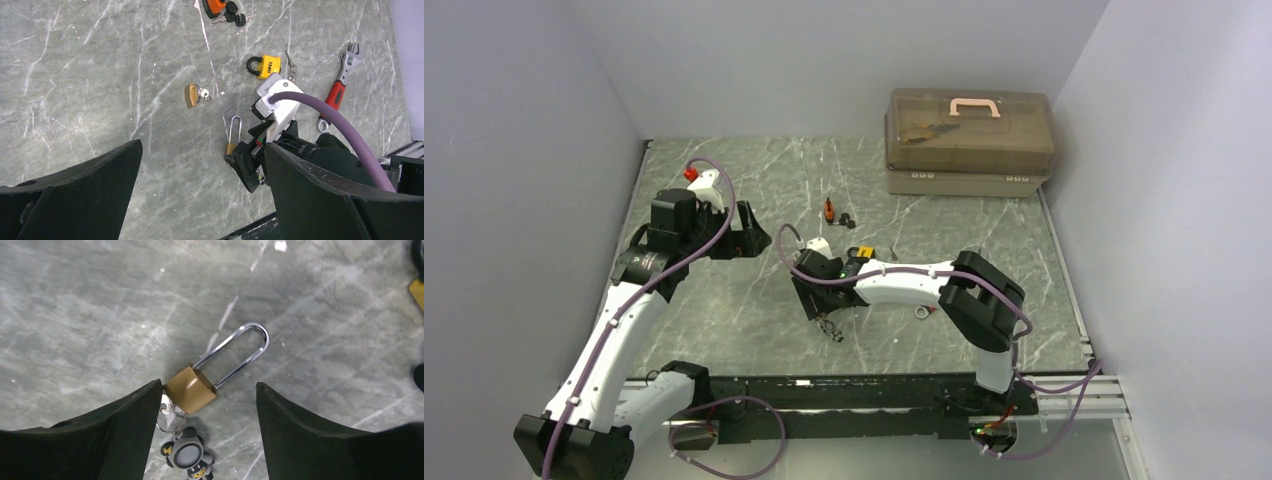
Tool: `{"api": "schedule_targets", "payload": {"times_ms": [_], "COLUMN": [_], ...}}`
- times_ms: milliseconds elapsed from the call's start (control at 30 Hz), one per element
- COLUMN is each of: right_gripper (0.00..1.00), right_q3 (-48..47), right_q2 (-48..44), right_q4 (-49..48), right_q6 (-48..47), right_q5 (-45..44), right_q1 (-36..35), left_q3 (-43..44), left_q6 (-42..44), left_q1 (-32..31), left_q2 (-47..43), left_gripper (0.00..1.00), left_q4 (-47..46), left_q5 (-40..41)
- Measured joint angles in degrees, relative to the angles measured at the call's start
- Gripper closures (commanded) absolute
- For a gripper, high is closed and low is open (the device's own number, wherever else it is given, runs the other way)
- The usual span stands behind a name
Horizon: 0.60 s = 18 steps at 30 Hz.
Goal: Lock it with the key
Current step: Pick up the lock from the center of the board.
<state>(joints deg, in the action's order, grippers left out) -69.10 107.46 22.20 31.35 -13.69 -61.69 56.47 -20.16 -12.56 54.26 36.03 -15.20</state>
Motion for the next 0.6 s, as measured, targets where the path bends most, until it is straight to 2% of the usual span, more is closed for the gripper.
{"api": "schedule_targets", "payload": {"times_ms": [133, 267, 433, 600], "right_gripper": [0.32, 0.32, 0.35, 0.35], "right_q3": [0.02, 0.04, 0.94, 6.32], "right_q2": [0.0, 0.0, -0.33, -4.24], "right_q4": [2.97, 4.28, 3.65, 0.66], "right_q6": [2.89, 7.19, 11.72, 14.25], "right_q5": [-1.16, -0.96, -0.79, -0.17], "right_q1": [0.02, 0.17, 0.57, 3.5], "left_q3": [0.0, 0.0, -0.42, -0.55], "left_q6": [0.0, 0.0, 0.02, 0.61], "left_q1": [0.0, 0.0, 0.0, 0.0], "left_q2": [0.0, 0.0, -0.02, -0.13], "left_gripper": [0.01, 0.01, 0.01, 0.01], "left_q4": [-0.07, -0.09, -0.31, -0.28], "left_q5": [-0.02, -0.07, -0.24, -0.24]}}
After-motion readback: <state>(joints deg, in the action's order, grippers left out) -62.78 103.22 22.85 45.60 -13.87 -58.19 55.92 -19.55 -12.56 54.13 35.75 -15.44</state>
